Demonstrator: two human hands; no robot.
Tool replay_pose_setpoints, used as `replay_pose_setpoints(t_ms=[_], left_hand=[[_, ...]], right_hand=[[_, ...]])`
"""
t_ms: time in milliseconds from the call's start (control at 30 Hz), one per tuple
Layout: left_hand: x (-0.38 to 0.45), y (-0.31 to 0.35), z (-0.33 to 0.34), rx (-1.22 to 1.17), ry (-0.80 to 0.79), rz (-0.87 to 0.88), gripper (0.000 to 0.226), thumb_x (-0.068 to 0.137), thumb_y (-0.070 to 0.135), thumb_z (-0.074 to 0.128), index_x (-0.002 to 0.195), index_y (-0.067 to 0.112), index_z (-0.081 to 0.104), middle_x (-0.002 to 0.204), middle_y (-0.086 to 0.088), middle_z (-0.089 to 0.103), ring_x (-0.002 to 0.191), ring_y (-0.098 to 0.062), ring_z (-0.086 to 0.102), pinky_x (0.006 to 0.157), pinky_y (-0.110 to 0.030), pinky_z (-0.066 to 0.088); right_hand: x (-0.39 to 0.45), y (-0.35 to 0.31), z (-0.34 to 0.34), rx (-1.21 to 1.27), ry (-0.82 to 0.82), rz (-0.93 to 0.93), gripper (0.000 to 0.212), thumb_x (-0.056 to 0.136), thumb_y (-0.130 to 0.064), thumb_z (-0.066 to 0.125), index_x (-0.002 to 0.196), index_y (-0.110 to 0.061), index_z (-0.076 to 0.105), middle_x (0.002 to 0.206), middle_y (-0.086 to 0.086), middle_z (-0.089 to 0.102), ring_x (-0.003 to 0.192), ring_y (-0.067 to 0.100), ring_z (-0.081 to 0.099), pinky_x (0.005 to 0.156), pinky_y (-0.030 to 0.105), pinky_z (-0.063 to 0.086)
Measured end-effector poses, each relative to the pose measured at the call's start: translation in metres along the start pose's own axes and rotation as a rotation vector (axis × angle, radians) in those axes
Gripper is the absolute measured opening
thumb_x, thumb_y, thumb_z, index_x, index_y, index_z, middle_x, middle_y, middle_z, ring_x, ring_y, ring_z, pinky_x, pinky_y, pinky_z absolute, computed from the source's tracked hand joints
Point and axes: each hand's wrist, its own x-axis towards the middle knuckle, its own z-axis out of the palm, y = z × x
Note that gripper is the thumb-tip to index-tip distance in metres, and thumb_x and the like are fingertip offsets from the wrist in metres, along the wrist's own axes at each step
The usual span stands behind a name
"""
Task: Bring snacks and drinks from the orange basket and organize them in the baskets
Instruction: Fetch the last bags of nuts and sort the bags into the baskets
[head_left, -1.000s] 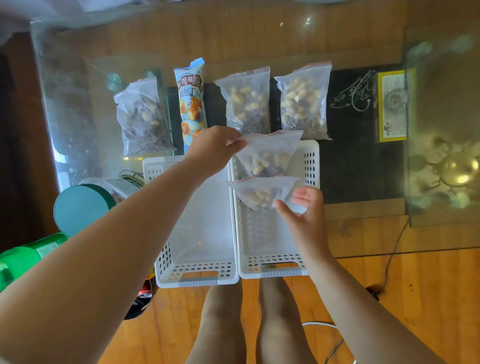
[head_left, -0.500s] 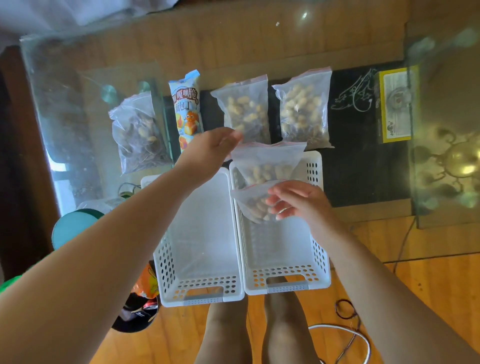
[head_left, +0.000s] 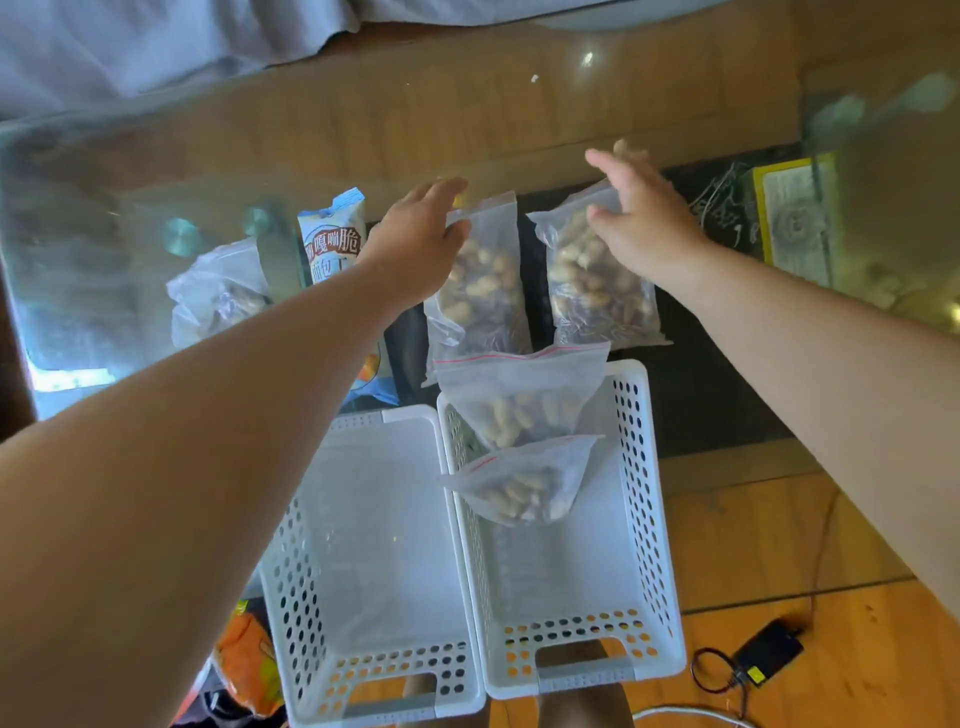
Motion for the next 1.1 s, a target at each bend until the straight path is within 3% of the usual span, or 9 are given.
replay_pose_setpoints(t_ms=[67, 133, 233, 300, 500, 700, 900, 1033, 1100], left_hand=[[0.003, 0.001, 0.005, 0.064, -0.094, -0.016, 0.048, 0.097, 0.022, 0.037, 0.145, 0.019, 0.029, 0.151, -0.005, 0.033, 0.135, -0.028, 0.035, 0.108, -0.042, 0.03], [0.003, 0.002, 0.007, 0.119, -0.073, -0.033, 0.046, 0.097, 0.02, 0.038, 0.143, 0.02, 0.032, 0.148, -0.006, 0.037, 0.134, -0.028, 0.036, 0.107, -0.044, 0.029], [0.002, 0.003, 0.004, 0.086, 0.03, -0.09, 0.042, 0.094, 0.016, 0.044, 0.136, 0.02, 0.044, 0.134, -0.01, 0.052, 0.124, -0.03, 0.046, 0.102, -0.04, 0.034], [-0.002, 0.005, 0.0, 0.003, 0.06, -0.114, 0.037, 0.09, 0.013, 0.05, 0.126, 0.019, 0.056, 0.122, -0.01, 0.062, 0.114, -0.029, 0.053, 0.088, -0.029, 0.04], [-0.043, 0.03, -0.03, -0.312, 0.134, -0.078, 0.028, 0.074, 0.003, 0.071, 0.101, 0.012, 0.071, 0.078, 0.004, 0.064, 0.058, 0.008, 0.052, 0.054, 0.006, 0.034], [-0.09, 0.056, -0.053, -0.363, 0.056, 0.023, 0.031, 0.067, 0.01, 0.079, 0.082, 0.033, 0.067, 0.061, 0.021, 0.057, 0.049, 0.014, 0.05, 0.055, 0.002, 0.037], [-0.085, 0.048, -0.04, -0.242, 0.216, -0.135, 0.027, 0.075, 0.016, 0.074, 0.102, 0.015, 0.072, 0.075, 0.011, 0.06, 0.068, -0.002, 0.054, 0.058, -0.008, 0.037], [-0.079, 0.041, -0.027, -0.262, 0.244, -0.314, 0.02, 0.08, 0.024, 0.066, 0.079, 0.005, 0.071, 0.051, -0.004, 0.042, 0.054, -0.021, 0.037, 0.047, -0.024, 0.032], [-0.081, 0.05, -0.023, -0.27, 0.184, -0.253, 0.021, 0.08, 0.027, 0.067, 0.077, 0.007, 0.074, 0.048, -0.004, 0.042, 0.047, -0.018, 0.035, 0.049, -0.027, 0.028]], right_hand=[[0.006, 0.006, 0.002, -0.187, -0.097, 0.025, 0.048, 0.099, -0.026, 0.031, 0.146, -0.033, 0.021, 0.159, 0.005, 0.008, 0.147, 0.022, -0.002, 0.116, 0.046, -0.004], [0.006, 0.008, 0.001, -0.274, -0.034, 0.032, 0.043, 0.1, -0.024, 0.028, 0.142, -0.03, 0.031, 0.151, 0.011, 0.029, 0.143, 0.027, 0.016, 0.116, 0.049, -0.004], [-0.001, 0.004, -0.006, -0.281, 0.157, -0.046, 0.035, 0.097, -0.017, 0.038, 0.13, -0.02, 0.05, 0.128, 0.015, 0.051, 0.12, 0.035, 0.045, 0.113, 0.044, 0.021], [-0.009, 0.002, -0.013, -0.144, 0.09, -0.076, 0.03, 0.094, -0.014, 0.046, 0.122, -0.019, 0.057, 0.122, 0.008, 0.054, 0.111, 0.028, 0.051, 0.096, 0.038, 0.038], [-0.057, -0.006, -0.045, 0.018, 0.032, -0.149, 0.014, 0.08, -0.014, 0.067, 0.092, -0.019, 0.072, 0.085, -0.007, 0.056, 0.085, 0.016, 0.057, 0.074, 0.031, 0.043], [-0.11, -0.011, -0.058, 0.172, 0.24, -0.241, 0.018, 0.08, -0.024, 0.064, 0.088, -0.011, 0.073, 0.078, 0.001, 0.066, 0.073, 0.015, 0.06, 0.067, 0.03, 0.047], [-0.094, 0.001, -0.041, 0.058, 0.404, -0.056, 0.019, 0.083, -0.023, 0.061, 0.094, -0.009, 0.067, 0.082, 0.001, 0.055, 0.074, 0.019, 0.051, 0.061, 0.026, 0.037], [-0.086, -0.003, -0.034, 0.109, 0.575, 0.133, 0.012, 0.08, -0.02, 0.056, 0.081, -0.012, 0.065, 0.072, 0.003, 0.06, 0.069, 0.024, 0.051, 0.054, 0.028, 0.035], [-0.091, -0.013, -0.024, 0.115, 0.491, 0.063, 0.015, 0.08, -0.022, 0.057, 0.083, -0.012, 0.067, 0.078, 0.008, 0.067, 0.074, 0.029, 0.058, 0.06, 0.035, 0.045]])
